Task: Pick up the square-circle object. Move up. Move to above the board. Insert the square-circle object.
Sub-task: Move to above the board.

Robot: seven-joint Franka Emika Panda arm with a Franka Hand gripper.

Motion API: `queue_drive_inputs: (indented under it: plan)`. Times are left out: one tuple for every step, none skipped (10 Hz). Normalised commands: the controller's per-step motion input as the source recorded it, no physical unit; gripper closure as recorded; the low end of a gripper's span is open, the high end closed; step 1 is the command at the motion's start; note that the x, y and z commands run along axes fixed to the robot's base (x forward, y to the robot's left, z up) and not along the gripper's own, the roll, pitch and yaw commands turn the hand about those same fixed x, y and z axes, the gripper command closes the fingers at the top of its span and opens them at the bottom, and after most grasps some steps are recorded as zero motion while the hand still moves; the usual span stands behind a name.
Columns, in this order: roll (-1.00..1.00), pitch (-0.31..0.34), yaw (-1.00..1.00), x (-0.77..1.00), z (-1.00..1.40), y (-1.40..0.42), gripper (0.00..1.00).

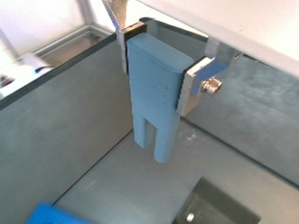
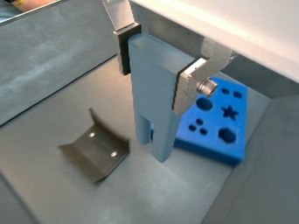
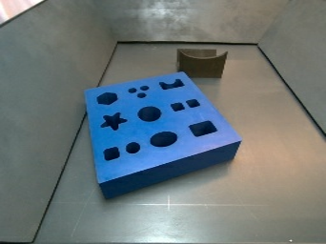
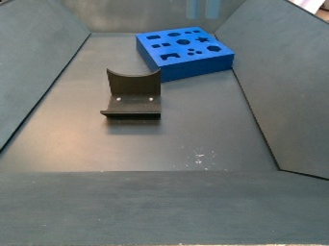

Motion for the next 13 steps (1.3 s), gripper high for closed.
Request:
queue_drive_inputs:
  plan:
    - [0.12,0.049,0.13,0.05,-0.04,-1.00,1.00]
    - [0.09,0.033,0.07,0.05,-0.04,-1.00,1.00]
    - [0.06,0.026,0.04,0.05,-0.04,-1.00,1.00]
    - [0.03,0.020,0.03,0.05,-0.04,-1.00,1.00]
    - [0.01,0.018,0.02,0.07,-0.04,-1.00,1.00]
    - [0.00,0.018,0.02,0.08,-0.04,-1.00,1.00]
    - [0.00,0.022,0.01,0.09,-0.04,-1.00,1.00]
    - [0.01,0.024,0.01,0.11,-0.04,-1.00,1.00]
    - [0.00,0.030,0.01,0.13,-0.04,-1.00,1.00]
    - [0.01,0.033,0.01,0.14,-0.03,-0.85,1.00]
    - [0.02,0.034,0.01,0.12,-0.02,-0.61,1.00]
    - [0.03,0.035,0.01,0.10,-0.01,-0.33,1.00]
    - [0.03,0.034,0.01,0.08,0.00,-0.19,1.00]
